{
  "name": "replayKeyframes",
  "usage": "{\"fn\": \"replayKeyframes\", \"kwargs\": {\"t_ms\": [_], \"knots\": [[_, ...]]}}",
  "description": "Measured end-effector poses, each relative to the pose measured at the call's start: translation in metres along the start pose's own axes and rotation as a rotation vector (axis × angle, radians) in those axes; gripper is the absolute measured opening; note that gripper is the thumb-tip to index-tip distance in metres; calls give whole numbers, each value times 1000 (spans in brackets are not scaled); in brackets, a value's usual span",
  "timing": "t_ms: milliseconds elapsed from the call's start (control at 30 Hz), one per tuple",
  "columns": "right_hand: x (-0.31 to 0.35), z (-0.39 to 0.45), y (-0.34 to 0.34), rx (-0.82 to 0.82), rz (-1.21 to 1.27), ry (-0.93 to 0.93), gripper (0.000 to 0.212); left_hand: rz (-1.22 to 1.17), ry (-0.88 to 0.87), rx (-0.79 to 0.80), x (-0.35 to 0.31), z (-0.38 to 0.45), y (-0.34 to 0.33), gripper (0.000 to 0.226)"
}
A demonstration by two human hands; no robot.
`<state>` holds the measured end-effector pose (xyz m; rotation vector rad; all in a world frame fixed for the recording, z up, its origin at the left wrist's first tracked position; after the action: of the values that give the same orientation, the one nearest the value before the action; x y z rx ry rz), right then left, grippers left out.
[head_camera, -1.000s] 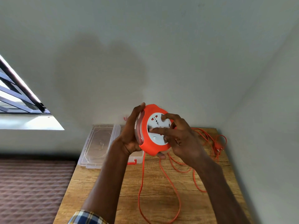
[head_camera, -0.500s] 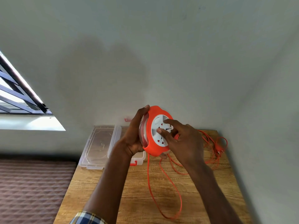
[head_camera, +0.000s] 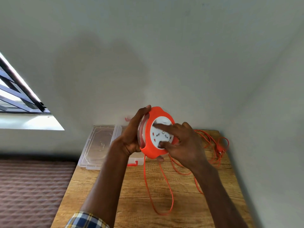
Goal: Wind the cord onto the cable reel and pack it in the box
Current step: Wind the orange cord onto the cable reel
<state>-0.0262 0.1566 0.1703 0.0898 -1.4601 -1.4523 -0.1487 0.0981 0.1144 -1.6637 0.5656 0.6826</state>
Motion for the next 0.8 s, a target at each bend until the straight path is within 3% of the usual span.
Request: {"fn": "replayKeyframes", "kwargs": {"t_ms": [67, 133, 200, 300, 433, 567, 733, 800], "knots": [[-9, 0, 3, -54, 126, -179, 55, 1, -6, -8, 1, 1, -1, 71], [-9, 0, 4, -88, 174, -235, 61, -18, -14, -9, 3, 2, -3, 71], [-2, -2, 7, -111, 100, -184, 61, -34, -31, -2, 2, 1, -4, 71], [4, -3, 20, -192, 55, -1, 36, -50, -29, 16, -1, 1, -4, 74], [10, -4, 9, 25, 34, 254, 66, -40, 14, 76, -1, 0, -3, 72], [8, -3, -4, 164, 27, 225, 65, -23, 52, 83, 4, -3, 4, 70], [10, -4, -1, 16, -14, 210, 61, -8, 25, 44, 2, -2, 6, 65], [4, -2, -4, 7, -2, 97, 55, 25, 6, 34, 0, -1, 4, 64]]}}
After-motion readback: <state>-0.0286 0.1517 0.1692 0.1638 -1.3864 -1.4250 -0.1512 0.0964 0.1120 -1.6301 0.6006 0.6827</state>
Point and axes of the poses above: each hand's wrist, its own z-axis towards the middle knuckle, its own y-axis out of the back of the hand, x = y × z, the point moved 8 cm from there along z, towards the middle knuckle, and after that the axes turned 11 degrees about -y, right-handed, at the moved point
